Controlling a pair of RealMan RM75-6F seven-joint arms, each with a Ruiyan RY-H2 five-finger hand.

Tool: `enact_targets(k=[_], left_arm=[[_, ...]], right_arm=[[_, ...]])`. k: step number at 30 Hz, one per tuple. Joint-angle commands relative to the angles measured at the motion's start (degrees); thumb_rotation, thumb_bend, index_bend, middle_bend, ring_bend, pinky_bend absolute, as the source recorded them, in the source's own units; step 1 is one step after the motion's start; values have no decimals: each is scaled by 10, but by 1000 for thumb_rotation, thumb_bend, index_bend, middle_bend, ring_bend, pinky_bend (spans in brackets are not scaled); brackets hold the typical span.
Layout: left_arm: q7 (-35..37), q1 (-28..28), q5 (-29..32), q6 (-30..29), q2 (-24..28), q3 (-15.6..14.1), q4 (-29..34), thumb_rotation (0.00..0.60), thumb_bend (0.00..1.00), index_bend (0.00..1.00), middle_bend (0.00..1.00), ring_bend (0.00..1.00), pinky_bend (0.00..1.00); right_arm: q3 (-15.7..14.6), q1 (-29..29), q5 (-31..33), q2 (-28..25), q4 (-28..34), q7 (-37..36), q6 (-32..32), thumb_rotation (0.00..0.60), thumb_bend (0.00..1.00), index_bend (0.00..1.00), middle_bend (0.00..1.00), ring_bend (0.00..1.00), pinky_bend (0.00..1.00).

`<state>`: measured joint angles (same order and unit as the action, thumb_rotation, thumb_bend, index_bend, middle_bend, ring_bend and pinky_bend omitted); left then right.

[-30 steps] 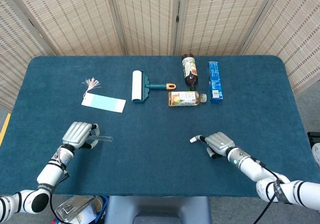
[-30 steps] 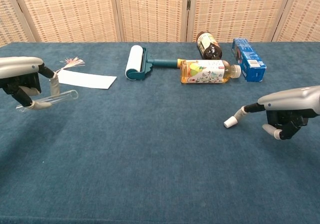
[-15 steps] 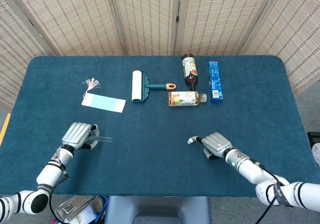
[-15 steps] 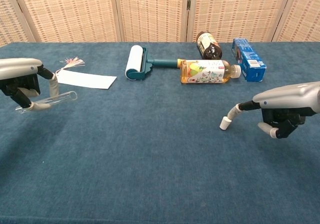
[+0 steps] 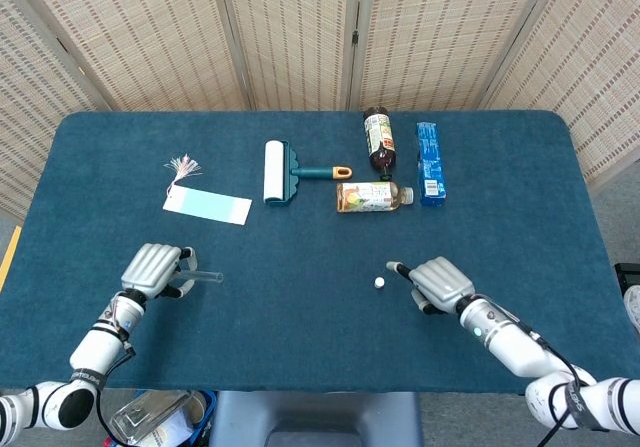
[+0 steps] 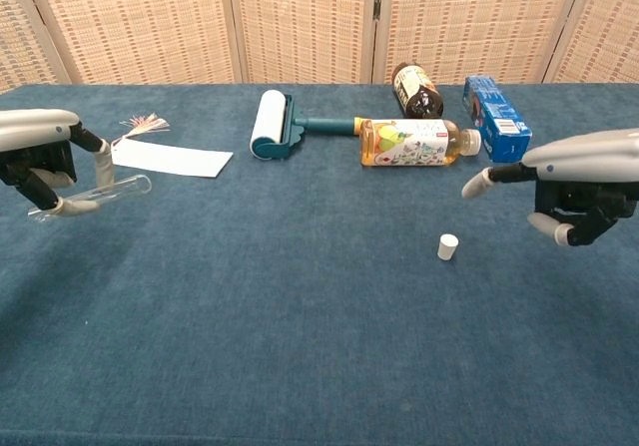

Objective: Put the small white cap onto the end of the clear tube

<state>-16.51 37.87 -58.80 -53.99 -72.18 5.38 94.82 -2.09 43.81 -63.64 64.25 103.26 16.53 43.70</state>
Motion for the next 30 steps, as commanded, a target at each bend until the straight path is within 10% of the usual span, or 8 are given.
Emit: enact_targets(k=[1, 11, 22, 30], left_arm=[[0, -1, -2, -1, 1, -1, 3, 600, 362, 577, 1000, 1000, 1000], [-8, -2, -2, -5, 5, -2, 16, 600, 361, 578, 1000, 1000, 1000], [-14, -3, 1, -9, 6, -3, 24, 600, 362, 584, 1000, 1000, 1000], [-13, -7, 0, -10, 6, -7, 22, 600, 362, 586, 1000, 1000, 1000]], right_arm=[[6, -38, -42, -19, 28, -6, 71, 600, 420, 106, 514, 564, 753], [19, -83, -138, 3, -8, -90, 143, 600, 155, 63, 4, 1, 34], [34, -69, -148, 79, -100, -83, 114, 600, 230, 353, 0, 0, 0], [43, -45, -122, 137, -162, -70, 62, 600, 262, 379, 3, 0, 0]])
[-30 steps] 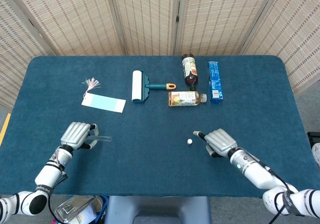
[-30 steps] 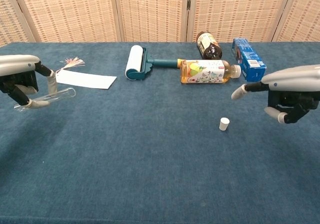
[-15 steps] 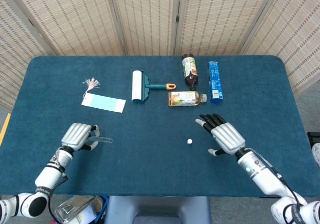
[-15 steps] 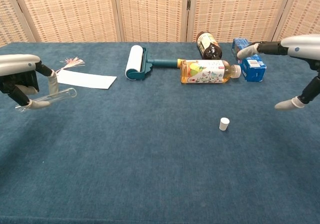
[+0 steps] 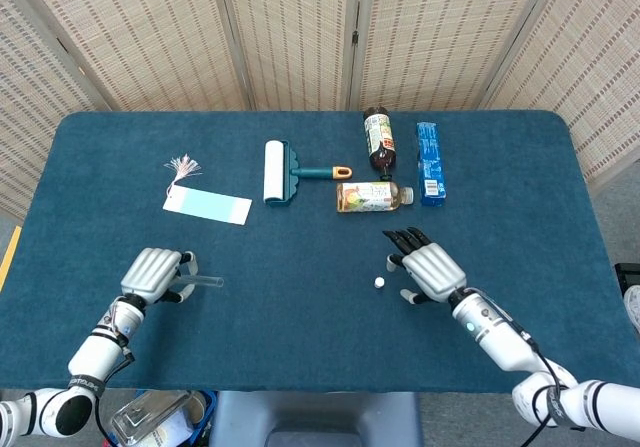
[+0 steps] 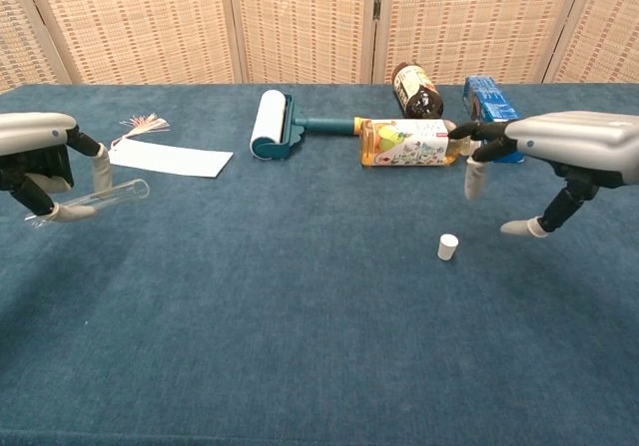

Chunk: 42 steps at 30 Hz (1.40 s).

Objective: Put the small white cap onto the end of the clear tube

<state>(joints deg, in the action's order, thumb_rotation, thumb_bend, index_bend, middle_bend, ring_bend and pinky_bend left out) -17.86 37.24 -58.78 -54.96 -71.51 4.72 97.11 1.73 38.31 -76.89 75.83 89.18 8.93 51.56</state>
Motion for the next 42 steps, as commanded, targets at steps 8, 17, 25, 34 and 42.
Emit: enact_targets(k=[8, 17, 25, 34, 42], left_arm=[[5, -1, -2, 3, -4, -1, -7, 600, 362, 586, 1000, 1000, 1000], [14, -3, -6, 7, -7, -1, -15, 600, 362, 586, 1000, 1000, 1000], [21, -5, -10, 9, -7, -2, -19, 600, 362, 586, 1000, 1000, 1000], [28, -8, -14, 10, -7, -2, -24, 600, 362, 586, 1000, 1000, 1000], [32, -8, -18, 12, -8, -1, -25, 600, 362, 586, 1000, 1000, 1000]], right_arm=[[13, 29, 28, 58, -58, 23, -47, 600, 263, 379, 3, 0, 0], [15, 37, 43, 72, -75, 38, -62, 600, 262, 391, 18, 0, 0], [16, 45, 47, 86, -87, 47, -71, 600, 262, 408, 28, 0, 0], [20, 50, 60, 95, -95, 52, -78, 600, 281, 436, 44, 0, 0], [20, 54, 73, 99, -95, 66, -82, 600, 285, 453, 54, 0, 0]])
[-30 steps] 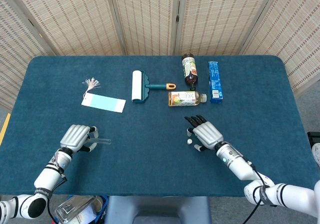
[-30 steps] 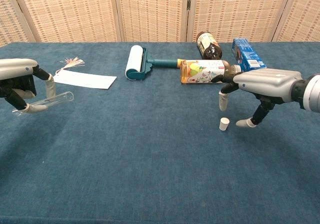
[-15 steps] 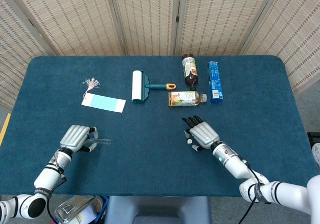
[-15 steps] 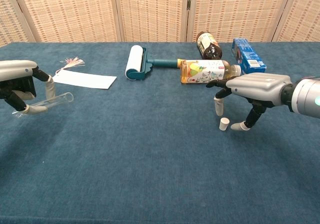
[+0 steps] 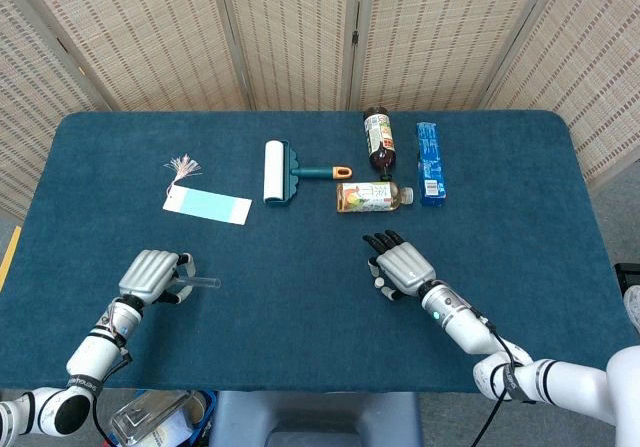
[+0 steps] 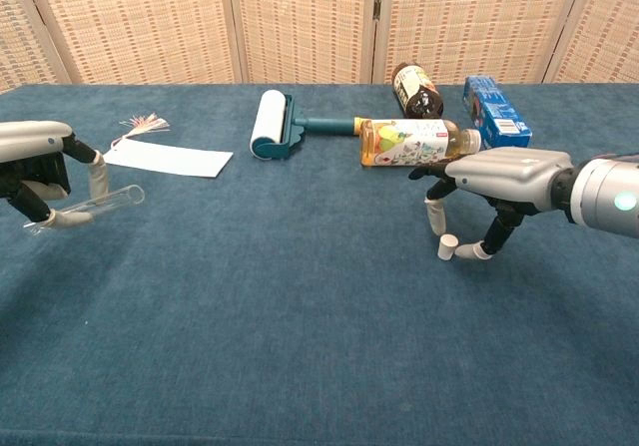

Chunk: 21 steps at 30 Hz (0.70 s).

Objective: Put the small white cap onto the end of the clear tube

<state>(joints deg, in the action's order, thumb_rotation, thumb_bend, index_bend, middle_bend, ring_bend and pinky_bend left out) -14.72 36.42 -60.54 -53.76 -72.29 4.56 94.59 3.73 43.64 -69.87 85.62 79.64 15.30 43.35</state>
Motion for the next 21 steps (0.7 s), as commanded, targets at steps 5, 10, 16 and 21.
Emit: enact_targets(k=[5, 10, 16, 21], left_arm=[[2, -1, 0, 1, -1, 0, -2, 600, 362, 584, 1000, 1000, 1000], [3, -2, 1, 2, -1, 0, -4, 600, 362, 583, 1000, 1000, 1000], [6, -4, 1, 2, -2, 0, -7, 600, 362, 583, 1000, 1000, 1000], [11, -4, 0, 1, -3, 3, -13, 600, 362, 583, 1000, 1000, 1000]], right_arm=[[2, 2, 10, 2, 0, 4, -2, 600, 302, 469, 59, 0, 0], [1, 5, 14, 4, -2, 5, -8, 600, 325, 489, 75, 0, 0], [-1, 6, 15, 8, -4, 7, -7, 600, 332, 519, 87, 0, 0], [6, -2, 6, -4, 9, -7, 15, 600, 356, 557, 113, 0, 0]])
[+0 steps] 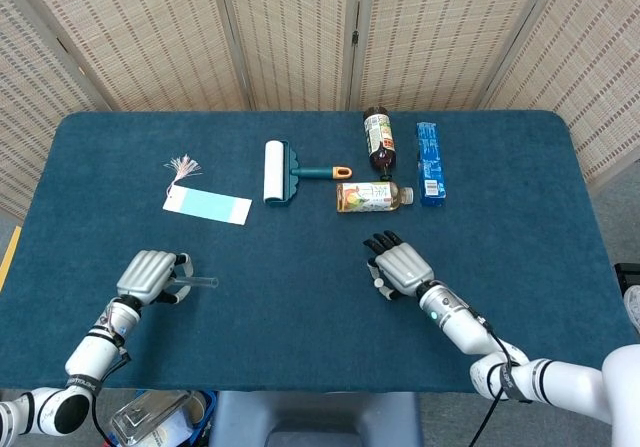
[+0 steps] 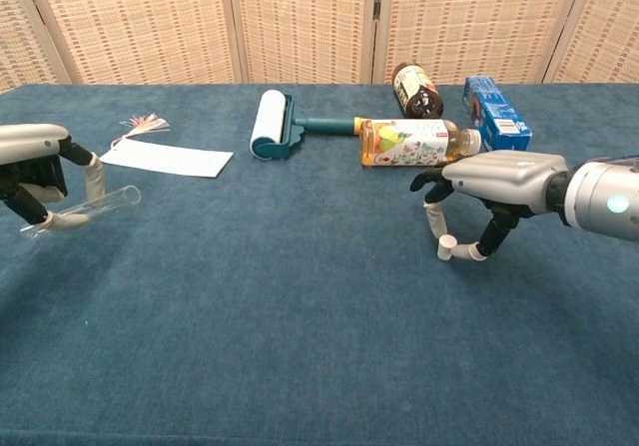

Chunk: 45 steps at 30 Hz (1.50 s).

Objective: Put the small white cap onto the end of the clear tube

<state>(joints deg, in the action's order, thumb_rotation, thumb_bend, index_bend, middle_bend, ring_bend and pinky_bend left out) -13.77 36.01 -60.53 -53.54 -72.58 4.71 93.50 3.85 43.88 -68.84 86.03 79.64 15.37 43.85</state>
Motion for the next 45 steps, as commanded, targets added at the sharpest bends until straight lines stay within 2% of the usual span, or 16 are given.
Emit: enact_targets(k=[1, 8, 15, 21, 25, 30, 41, 45], left_arm=[[3, 0, 0, -1, 0, 3, -4, 600, 362, 583, 1000, 1000, 1000], [42, 3, -4, 3, 2, 23, -14, 600, 363, 590, 1000, 1000, 1000], [150, 12, -42, 20, -7, 57, -29, 600, 362, 592, 1000, 1000, 1000], [212, 26, -49, 41, -16, 81, -24, 600, 375, 592, 1000, 1000, 1000], [214, 36, -50, 41, -24, 89, -19, 600, 376, 592, 1000, 1000, 1000], [210, 48, -40, 41, -31, 100, -1, 600, 377, 592, 1000, 1000, 1000], [176, 73, 4, 44, -31, 117, 48, 600, 376, 596, 1000, 1000, 1000], [154, 84, 41, 48, -24, 121, 68, 600, 376, 598, 1000, 1000, 1000]], right_arm=[[7, -6, -6, -14, 15, -12, 15, 600, 356, 563, 116, 0, 0], [35, -19, -25, -87, 97, -57, 55, 600, 356, 593, 135, 0, 0], [84, -24, -52, -172, 199, -173, 73, 600, 387, 624, 155, 0, 0], [109, -24, -77, -208, 249, -265, 75, 600, 394, 633, 163, 0, 0], [122, -16, -91, -215, 263, -300, 77, 600, 396, 633, 162, 0, 0], [134, -2, -95, -210, 270, -309, 78, 600, 400, 635, 162, 0, 0], [142, 25, -64, -178, 266, -253, 83, 600, 408, 639, 163, 0, 0], [144, 34, -51, -168, 264, -230, 83, 600, 409, 639, 163, 0, 0]])
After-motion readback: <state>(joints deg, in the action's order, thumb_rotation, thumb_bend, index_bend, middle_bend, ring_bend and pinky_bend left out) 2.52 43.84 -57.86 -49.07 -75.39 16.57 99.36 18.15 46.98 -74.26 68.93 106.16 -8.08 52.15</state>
